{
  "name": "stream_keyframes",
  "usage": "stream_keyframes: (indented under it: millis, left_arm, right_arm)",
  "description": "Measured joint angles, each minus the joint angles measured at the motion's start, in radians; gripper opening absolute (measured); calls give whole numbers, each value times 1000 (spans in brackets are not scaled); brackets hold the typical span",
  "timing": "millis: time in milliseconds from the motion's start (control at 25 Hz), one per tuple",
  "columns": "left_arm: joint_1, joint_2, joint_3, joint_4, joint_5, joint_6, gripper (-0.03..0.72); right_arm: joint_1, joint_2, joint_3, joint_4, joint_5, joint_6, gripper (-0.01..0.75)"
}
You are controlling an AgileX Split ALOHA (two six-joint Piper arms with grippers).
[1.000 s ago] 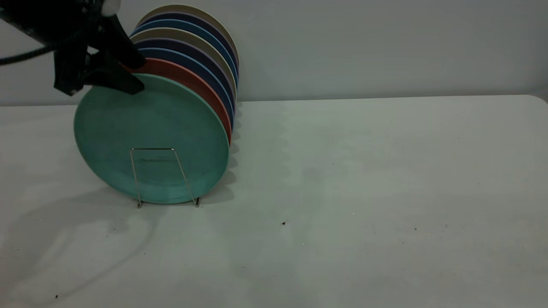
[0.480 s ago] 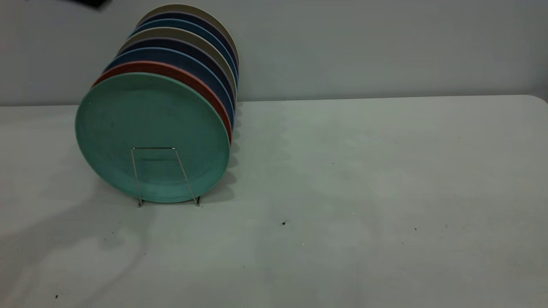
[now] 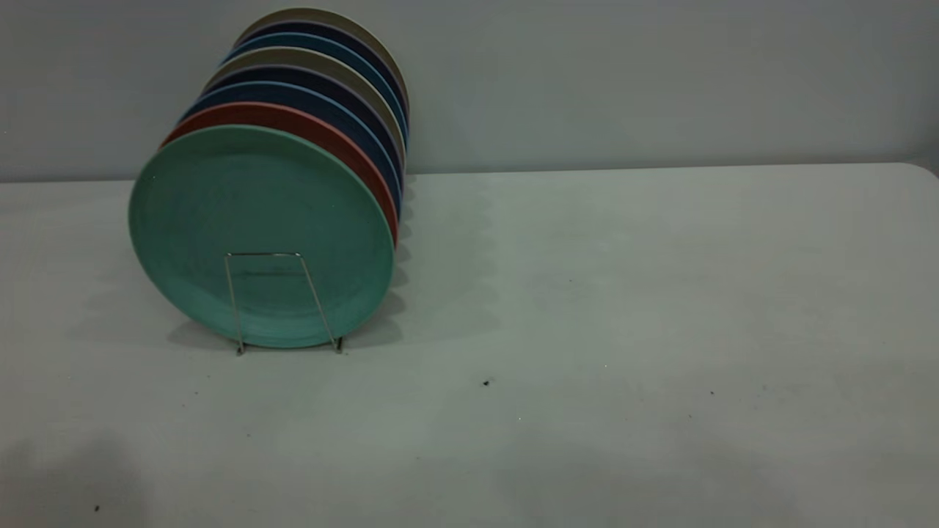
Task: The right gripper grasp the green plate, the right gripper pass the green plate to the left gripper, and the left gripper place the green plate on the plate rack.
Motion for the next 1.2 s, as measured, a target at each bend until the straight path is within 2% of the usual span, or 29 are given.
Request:
stream_keyframes:
  millis: [200,320,440,640,840,1200]
  left_arm:
    - [0,-162,16,66,18,-346,434]
    - [0,-273,109,114,18,-528,431]
    - [0,-394,264,176,18,-627,431]
    - [0,-605,567,219,10,-671,431]
    - [0,-770,782,228,-27,-699,431]
    - [0,-970,805,252,-23,-702,431]
  right_arm:
    - [0,-8,7,-50,-14,86,365]
    - [0,-21,7,-73,-16,125,365]
    - [0,-55,7,-69,-17,145,365]
    - [0,-96,7,-66,-17,151,365]
    - [0,-96,7,-66,-17,151,365]
    - [0,-96,7,-64,-17,151,365]
